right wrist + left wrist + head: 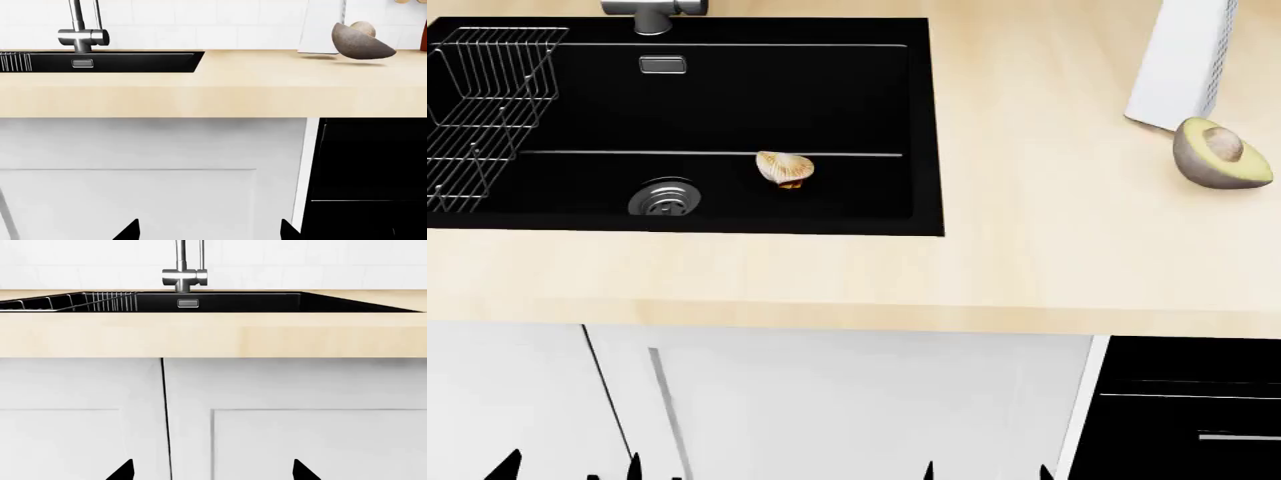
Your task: Turn on the sink faucet.
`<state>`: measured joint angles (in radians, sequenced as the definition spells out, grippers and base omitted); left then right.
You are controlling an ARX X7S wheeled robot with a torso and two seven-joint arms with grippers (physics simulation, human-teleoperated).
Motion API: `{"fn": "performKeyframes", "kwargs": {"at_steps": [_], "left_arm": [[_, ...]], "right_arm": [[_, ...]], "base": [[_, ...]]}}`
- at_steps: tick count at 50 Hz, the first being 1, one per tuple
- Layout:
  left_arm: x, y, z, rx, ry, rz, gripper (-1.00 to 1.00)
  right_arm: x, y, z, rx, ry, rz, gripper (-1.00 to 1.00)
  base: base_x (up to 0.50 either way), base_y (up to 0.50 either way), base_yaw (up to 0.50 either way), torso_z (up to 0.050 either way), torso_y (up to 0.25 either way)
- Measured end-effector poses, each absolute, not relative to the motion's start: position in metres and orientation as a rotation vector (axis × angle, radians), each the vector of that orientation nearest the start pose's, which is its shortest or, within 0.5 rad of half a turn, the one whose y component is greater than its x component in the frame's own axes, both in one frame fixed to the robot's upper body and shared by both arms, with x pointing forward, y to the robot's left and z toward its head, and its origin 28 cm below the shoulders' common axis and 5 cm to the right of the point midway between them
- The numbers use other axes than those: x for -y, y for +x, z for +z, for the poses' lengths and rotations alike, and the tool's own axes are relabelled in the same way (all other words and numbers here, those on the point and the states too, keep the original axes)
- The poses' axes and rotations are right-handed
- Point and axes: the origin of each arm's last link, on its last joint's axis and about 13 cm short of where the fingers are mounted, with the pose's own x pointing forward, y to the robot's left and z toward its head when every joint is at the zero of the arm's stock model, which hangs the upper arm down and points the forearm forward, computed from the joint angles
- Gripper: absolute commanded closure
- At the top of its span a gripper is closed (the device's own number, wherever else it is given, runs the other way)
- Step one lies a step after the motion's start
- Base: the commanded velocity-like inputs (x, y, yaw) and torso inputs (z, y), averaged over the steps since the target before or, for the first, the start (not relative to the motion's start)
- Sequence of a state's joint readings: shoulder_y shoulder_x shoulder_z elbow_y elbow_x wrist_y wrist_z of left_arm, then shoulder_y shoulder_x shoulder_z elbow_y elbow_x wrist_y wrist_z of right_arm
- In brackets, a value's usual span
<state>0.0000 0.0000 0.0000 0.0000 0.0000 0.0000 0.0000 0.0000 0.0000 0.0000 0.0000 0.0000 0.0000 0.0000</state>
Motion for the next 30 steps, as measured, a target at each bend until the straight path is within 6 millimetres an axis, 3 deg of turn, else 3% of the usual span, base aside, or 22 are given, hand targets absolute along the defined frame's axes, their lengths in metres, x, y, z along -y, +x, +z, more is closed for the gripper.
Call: {"fn": "performKeyframes", "kwargs": {"at_steps": [20, 30], "left_arm": [[-0.2056, 0.21, 0.0142, 0.007, 0.018, -0.011, -1.0], [-0.2055, 0.2092, 0.0136, 0.007, 0.025, -0.012, -1.0]], "right_arm": [[0.0972, 0.2089, 0.0136, 0.008, 0.004, -0.001, -1.0], [0.098, 0.2089, 0.0147, 0.022, 0.004, 0.005, -1.0]], "base": [[0.0, 0.0, 0.0, 0.0, 0.0], [0.0, 0.5, 0.0, 0.0, 0.0]]}}
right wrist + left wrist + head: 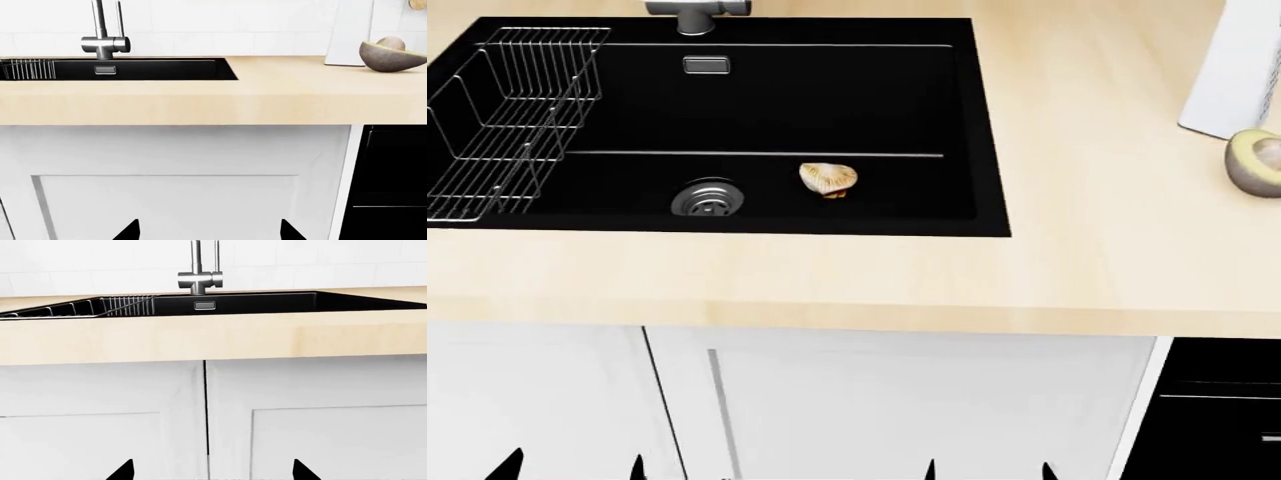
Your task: Turn on the sink faucet.
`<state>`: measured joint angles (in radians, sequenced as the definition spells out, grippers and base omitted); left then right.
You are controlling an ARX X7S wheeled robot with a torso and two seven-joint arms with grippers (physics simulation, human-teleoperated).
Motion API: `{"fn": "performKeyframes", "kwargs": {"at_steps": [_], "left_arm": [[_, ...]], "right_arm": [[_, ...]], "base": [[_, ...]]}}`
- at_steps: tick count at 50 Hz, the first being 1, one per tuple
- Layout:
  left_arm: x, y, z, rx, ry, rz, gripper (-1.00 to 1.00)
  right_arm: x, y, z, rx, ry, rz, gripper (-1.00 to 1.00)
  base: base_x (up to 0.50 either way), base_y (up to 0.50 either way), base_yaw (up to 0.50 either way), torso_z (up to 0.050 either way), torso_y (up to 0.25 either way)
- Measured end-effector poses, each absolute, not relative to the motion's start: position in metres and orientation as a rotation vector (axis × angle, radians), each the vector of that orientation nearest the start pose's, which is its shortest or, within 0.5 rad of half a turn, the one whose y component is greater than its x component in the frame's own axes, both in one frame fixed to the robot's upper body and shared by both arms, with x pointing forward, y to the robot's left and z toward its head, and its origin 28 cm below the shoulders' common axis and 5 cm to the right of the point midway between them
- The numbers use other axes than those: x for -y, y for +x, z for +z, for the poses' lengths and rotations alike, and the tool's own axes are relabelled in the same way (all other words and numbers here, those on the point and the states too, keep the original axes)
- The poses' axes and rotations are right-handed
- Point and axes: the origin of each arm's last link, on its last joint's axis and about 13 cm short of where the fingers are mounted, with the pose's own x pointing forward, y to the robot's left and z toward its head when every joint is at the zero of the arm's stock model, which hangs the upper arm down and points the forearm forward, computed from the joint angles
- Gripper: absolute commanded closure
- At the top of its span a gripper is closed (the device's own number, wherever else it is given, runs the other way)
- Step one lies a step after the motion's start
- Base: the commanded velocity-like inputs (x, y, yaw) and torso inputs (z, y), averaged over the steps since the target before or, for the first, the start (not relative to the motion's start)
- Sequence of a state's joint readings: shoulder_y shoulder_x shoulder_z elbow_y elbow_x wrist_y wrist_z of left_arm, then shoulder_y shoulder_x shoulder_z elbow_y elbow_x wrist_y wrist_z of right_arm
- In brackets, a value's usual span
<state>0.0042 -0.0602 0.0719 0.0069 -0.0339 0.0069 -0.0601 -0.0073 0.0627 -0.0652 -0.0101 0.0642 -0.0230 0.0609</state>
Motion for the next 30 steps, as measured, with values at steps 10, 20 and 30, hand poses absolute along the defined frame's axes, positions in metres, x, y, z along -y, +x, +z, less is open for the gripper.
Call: {"fn": "performKeyframes", "kwargs": {"at_steps": [10, 20, 30], "left_arm": [[-0.2052, 0.2088, 0.0131, 0.003, 0.022, -0.012, -1.0], [-0.2053, 0.2094, 0.014, 0.005, 0.01, -0.008, -1.0], [-0.2069, 0.2088, 0.014, 0.003, 0.008, -0.005, -1.0]], "right_arm": [[0.0976, 0.2086, 0.0147, 0.027, -0.001, 0.009, -1.0], [0.0972, 0.209, 0.0149, 0.027, -0.014, 0.012, -1.0], [0.0964, 0.2091, 0.0148, 0.027, -0.024, 0.01, -1.0]], "base": [[0.14, 0.5, 0.0, 0.0, 0.0], [0.14, 0.48, 0.0, 0.0, 0.0], [0.0, 0.16, 0.0, 0.0, 0.0]]}}
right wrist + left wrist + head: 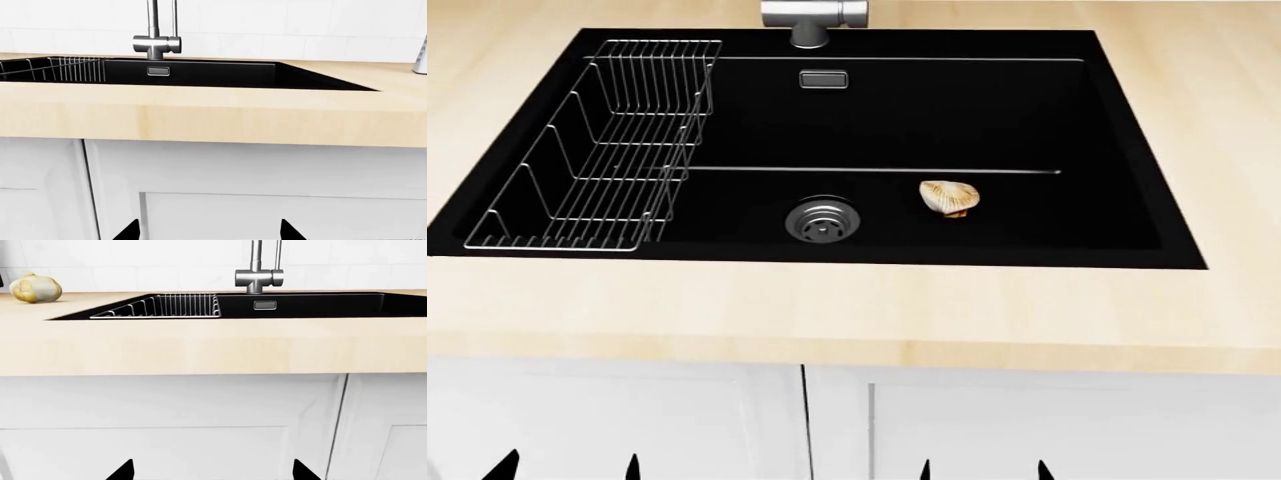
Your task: Turn on the sink faucet.
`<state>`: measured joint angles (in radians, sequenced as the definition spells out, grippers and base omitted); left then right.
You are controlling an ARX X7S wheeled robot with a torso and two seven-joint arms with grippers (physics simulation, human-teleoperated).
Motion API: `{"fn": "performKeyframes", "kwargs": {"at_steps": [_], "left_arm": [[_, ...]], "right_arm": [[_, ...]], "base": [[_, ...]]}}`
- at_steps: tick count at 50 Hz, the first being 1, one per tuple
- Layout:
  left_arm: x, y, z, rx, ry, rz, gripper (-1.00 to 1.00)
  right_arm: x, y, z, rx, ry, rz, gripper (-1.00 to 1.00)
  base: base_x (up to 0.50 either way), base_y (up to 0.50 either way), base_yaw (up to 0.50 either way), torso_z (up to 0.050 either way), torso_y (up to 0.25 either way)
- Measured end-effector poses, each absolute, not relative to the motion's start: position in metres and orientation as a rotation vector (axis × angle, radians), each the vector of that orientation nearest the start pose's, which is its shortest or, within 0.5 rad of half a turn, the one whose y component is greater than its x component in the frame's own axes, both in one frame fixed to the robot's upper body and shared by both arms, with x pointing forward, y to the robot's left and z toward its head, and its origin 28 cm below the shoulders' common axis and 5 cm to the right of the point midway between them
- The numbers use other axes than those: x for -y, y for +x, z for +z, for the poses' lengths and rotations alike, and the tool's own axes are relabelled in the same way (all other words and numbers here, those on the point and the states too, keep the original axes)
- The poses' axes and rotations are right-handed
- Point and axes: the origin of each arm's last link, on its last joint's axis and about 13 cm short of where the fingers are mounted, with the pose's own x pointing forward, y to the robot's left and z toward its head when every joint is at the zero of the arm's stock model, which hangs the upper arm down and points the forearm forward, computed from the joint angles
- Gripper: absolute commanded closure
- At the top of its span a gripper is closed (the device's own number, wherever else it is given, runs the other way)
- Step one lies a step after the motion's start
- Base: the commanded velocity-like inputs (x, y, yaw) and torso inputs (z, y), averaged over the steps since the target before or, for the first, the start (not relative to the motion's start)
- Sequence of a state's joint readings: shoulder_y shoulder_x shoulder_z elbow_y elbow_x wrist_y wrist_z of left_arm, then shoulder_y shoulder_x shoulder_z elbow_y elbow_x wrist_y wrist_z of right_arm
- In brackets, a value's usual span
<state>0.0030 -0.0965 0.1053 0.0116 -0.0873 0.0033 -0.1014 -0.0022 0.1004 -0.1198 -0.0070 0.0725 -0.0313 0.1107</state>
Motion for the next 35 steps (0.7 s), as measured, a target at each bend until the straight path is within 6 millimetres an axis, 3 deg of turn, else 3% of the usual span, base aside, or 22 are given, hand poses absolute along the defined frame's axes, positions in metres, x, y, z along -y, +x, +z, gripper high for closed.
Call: {"fn": "performKeyframes", "kwargs": {"at_steps": [19, 35], "left_arm": [[-0.2061, 0.2088, 0.0147, 0.005, 0.0, -0.009, -1.0], [-0.2061, 0.2062, 0.0176, 0.037, -0.03, -0.041, -1.0]], "right_arm": [[0.0978, 0.2097, 0.0144, 0.027, -0.03, -0.008, -1.0], [0.0973, 0.2098, 0.0143, 0.028, -0.038, -0.005, -1.0]], "base": [[0.0, 0.0, 0.0, 0.001, 0.0], [0.0, 0.0, 0.0, 0.05, 0.0]]}}
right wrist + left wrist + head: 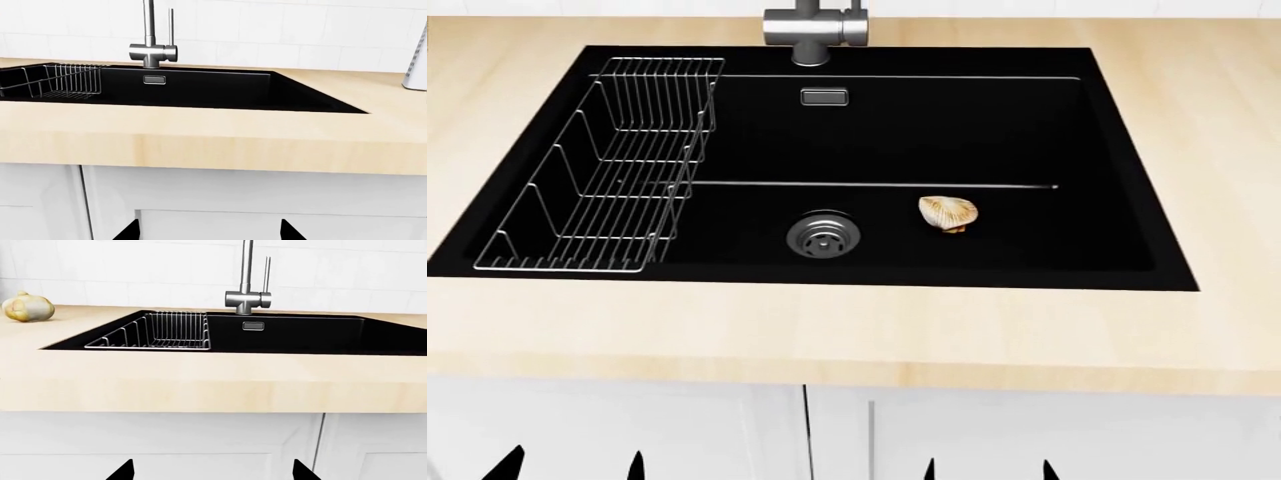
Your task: Turn on the sink faucet.
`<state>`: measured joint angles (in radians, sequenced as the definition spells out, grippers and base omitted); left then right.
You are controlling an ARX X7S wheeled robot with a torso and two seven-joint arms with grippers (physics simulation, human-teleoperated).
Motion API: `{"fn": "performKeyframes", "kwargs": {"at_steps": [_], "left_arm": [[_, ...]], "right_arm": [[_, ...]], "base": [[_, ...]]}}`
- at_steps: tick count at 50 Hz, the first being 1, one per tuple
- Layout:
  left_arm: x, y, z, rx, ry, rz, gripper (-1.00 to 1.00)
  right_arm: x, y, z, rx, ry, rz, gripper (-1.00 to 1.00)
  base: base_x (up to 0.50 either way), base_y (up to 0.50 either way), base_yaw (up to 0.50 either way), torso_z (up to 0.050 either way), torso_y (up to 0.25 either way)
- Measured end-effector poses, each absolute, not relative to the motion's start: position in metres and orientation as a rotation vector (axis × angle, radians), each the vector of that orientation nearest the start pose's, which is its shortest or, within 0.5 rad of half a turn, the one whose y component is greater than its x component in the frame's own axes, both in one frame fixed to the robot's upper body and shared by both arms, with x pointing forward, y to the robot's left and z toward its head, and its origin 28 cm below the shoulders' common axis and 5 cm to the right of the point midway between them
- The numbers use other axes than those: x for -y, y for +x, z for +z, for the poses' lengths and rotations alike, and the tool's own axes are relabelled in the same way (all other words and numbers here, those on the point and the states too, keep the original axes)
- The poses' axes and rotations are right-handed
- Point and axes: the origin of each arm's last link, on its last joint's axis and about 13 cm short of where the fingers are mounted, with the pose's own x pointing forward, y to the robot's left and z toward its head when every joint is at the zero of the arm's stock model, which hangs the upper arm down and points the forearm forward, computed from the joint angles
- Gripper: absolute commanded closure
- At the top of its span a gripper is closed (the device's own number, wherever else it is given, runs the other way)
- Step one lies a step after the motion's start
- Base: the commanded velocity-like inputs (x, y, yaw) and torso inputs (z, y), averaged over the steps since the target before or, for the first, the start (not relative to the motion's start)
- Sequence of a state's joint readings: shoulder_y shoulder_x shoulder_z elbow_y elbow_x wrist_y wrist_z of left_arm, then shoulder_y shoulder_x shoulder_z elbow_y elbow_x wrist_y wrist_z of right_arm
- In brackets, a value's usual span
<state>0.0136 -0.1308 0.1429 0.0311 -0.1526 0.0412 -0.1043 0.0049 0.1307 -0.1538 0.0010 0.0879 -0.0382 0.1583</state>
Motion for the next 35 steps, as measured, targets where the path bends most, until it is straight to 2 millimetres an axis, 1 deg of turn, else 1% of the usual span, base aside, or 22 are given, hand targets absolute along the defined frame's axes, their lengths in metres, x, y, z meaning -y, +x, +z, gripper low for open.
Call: {"fn": "performKeyframes", "kwargs": {"at_steps": [21, 35], "left_arm": [[-0.206, 0.2058, 0.0179, 0.035, -0.027, -0.058, -1.0], [-0.2056, 0.2067, 0.0174, 0.014, -0.045, -0.048, -1.0]], "right_arm": [[0.0968, 0.2098, 0.0139, 0.028, -0.046, 0.004, -1.0], [0.0963, 0.2099, 0.0137, 0.026, -0.047, 0.008, -1.0]], "base": [[0.0, 0.0, 0.0, 0.05, 0.0], [0.0, 0.0, 0.0, 0.002, 0.0]]}}
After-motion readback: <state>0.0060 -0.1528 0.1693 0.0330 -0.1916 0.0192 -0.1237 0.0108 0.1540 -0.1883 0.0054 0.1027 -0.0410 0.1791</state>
